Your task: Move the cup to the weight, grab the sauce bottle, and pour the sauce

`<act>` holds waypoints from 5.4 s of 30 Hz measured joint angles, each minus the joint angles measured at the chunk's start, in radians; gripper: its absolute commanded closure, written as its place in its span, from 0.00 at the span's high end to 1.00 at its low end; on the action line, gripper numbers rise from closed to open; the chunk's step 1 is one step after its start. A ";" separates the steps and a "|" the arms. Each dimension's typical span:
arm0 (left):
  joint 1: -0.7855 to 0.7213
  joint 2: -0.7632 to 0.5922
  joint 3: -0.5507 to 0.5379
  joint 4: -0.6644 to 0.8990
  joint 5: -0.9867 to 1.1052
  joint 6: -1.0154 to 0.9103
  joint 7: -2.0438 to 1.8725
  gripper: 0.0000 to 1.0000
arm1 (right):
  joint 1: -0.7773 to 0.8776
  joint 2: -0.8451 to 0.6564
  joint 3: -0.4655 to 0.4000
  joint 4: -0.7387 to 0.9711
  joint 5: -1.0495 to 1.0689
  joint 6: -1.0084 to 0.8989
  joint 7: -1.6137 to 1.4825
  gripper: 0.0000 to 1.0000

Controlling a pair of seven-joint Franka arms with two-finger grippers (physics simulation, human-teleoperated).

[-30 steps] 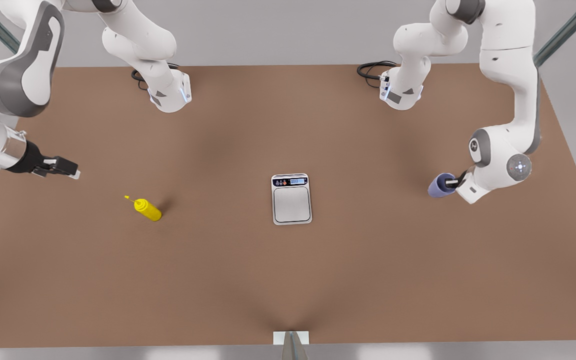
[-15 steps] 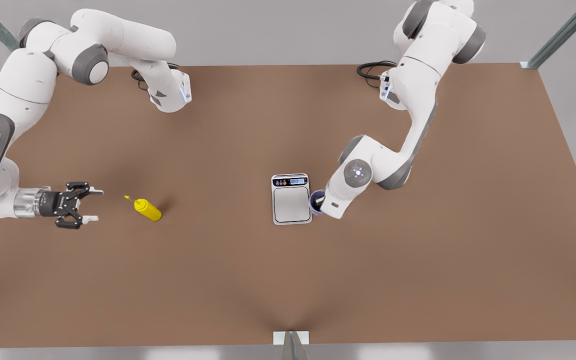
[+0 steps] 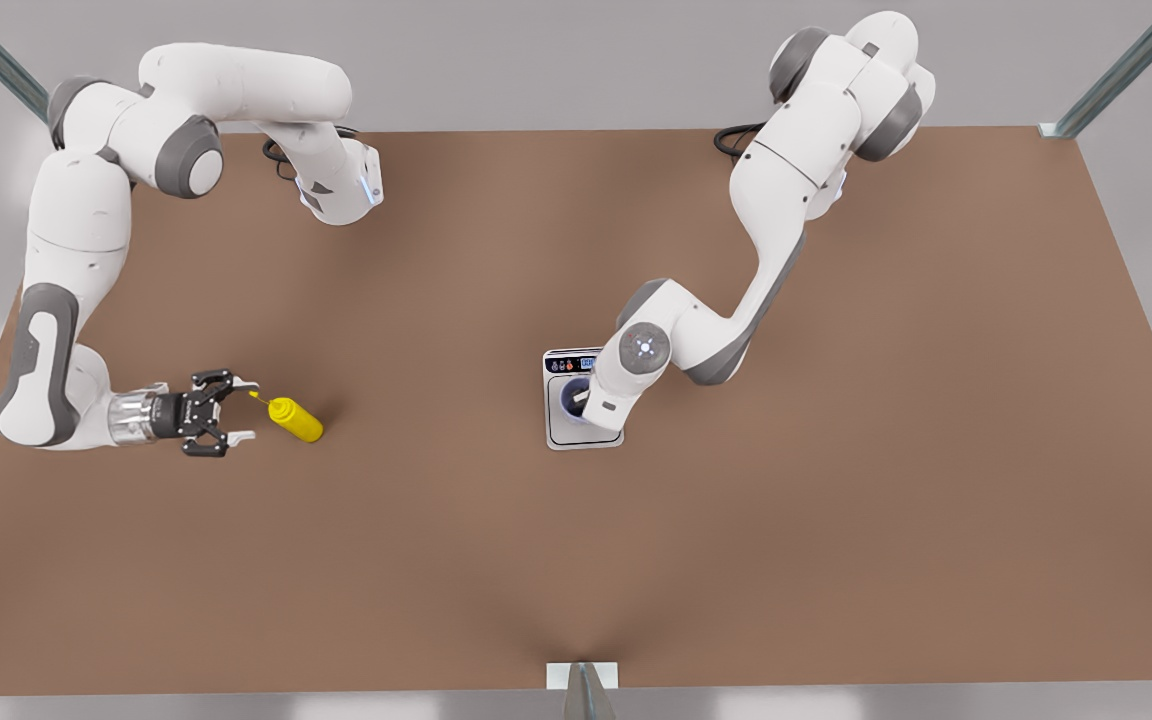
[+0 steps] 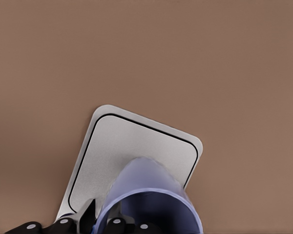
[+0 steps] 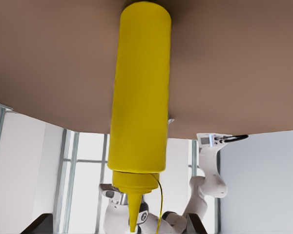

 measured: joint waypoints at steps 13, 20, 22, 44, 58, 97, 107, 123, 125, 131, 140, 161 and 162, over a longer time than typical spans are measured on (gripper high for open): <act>0.047 -0.146 0.012 0.171 -0.006 -0.424 0.026 1.00 | -0.106 0.081 0.159 0.019 -0.068 0.077 -0.044 1.00; 0.272 -0.443 0.232 0.216 0.061 -0.879 0.881 1.00 | -0.095 0.075 0.217 0.017 -0.160 0.103 -0.054 1.00; 0.271 -0.512 0.232 0.091 0.099 -0.807 0.883 1.00 | -0.095 0.077 0.225 0.017 -0.162 0.116 -0.054 0.91; 0.283 -0.495 0.233 0.097 0.140 -0.835 0.879 1.00 | 0.093 -0.099 0.266 0.143 -0.353 0.290 0.190 0.21; 0.282 -0.497 0.232 0.097 0.138 -0.850 0.877 1.00 | 0.646 -0.295 0.108 0.335 -0.676 0.679 0.548 0.21; 0.282 -0.492 0.232 0.098 0.129 -0.848 0.877 1.00 | 0.991 -0.038 0.285 0.370 -1.701 1.065 0.726 0.21; 0.281 -0.492 0.229 0.098 0.129 -0.849 0.875 1.00 | 0.991 -0.004 0.285 0.371 -1.722 1.068 0.724 0.21; 0.279 -0.496 0.225 0.097 0.122 -0.892 0.880 1.00 | 0.841 -0.194 0.327 0.277 -1.458 1.068 0.689 0.21; 0.281 -0.491 0.221 0.097 0.122 -0.909 0.875 1.00 | 0.806 -0.229 0.340 0.247 -1.438 1.060 0.698 0.21; 0.279 -0.488 0.220 0.098 0.121 -0.925 0.870 1.00 | 0.701 -0.335 0.334 0.235 -1.148 0.939 0.687 0.21; 0.277 -0.483 0.219 0.098 0.121 -0.927 0.868 1.00 | 0.559 -0.390 0.335 0.138 -0.505 0.868 0.620 0.21; 0.270 -0.476 0.218 0.097 0.122 -0.930 0.865 1.00 | -0.147 -0.149 0.729 -0.304 0.051 0.458 0.240 0.21; 0.270 -0.476 0.218 0.097 0.122 -0.930 0.865 1.00 | -0.171 -0.139 0.728 -0.331 0.050 0.428 0.188 0.21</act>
